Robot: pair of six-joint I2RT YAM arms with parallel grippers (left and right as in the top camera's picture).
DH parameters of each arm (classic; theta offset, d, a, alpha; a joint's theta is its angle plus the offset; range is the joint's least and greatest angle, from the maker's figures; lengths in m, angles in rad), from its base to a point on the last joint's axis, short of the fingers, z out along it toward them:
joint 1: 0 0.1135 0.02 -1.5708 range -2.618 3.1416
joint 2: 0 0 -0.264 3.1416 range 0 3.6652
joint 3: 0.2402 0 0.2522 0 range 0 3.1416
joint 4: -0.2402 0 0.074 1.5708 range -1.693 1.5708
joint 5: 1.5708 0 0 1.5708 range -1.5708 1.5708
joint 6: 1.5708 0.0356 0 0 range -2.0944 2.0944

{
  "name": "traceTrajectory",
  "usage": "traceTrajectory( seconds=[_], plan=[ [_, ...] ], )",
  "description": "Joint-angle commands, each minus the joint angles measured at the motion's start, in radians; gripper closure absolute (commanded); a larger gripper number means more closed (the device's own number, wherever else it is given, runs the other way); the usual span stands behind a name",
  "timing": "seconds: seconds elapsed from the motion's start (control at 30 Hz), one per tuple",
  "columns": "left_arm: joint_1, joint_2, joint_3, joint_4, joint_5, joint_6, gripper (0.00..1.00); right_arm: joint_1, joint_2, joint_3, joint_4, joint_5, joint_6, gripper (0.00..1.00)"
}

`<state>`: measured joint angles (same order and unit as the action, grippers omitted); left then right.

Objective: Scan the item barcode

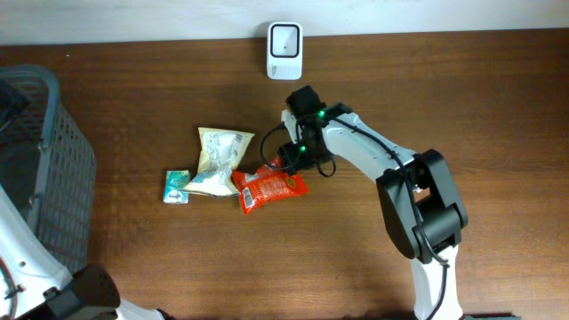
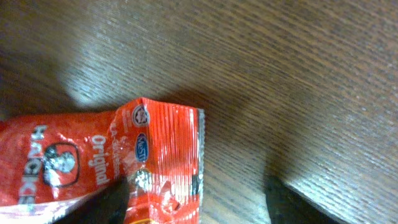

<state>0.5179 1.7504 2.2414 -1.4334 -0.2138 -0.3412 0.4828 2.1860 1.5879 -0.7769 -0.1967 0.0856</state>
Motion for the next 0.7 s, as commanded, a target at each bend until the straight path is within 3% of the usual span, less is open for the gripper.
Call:
traceTrajectory(
  seconds=[0.0, 0.07, 0.17, 0.27, 0.33, 0.67],
  plan=[
    [0.002, -0.002, 0.011, -0.001, 0.0, -0.01, 0.01, -0.005, 0.101, -0.045, -0.016, 0.055, 0.024, 0.78],
    [0.002, -0.002, 0.011, -0.001, 0.0, -0.01, 0.01, -0.007, 0.092, -0.038, -0.03, 0.055, 0.007, 0.78],
    [0.002, -0.002, 0.011, -0.001, 0.0, -0.01, 0.01, -0.02, 0.03, 0.109, -0.187, 0.037, -0.047, 0.73],
    [0.002, -0.002, 0.011, -0.001, 0.0, -0.01, 0.01, 0.007, 0.002, 0.277, -0.339, -0.169, -0.096, 0.77],
    [0.002, -0.002, 0.011, -0.001, 0.0, -0.01, 0.01, 0.021, 0.008, 0.269, -0.333, -0.253, -0.008, 0.95],
    [0.002, -0.002, 0.011, -0.001, 0.0, -0.01, 0.01, 0.074, 0.066, 0.164, -0.224, -0.234, 0.266, 0.96]
  ],
)
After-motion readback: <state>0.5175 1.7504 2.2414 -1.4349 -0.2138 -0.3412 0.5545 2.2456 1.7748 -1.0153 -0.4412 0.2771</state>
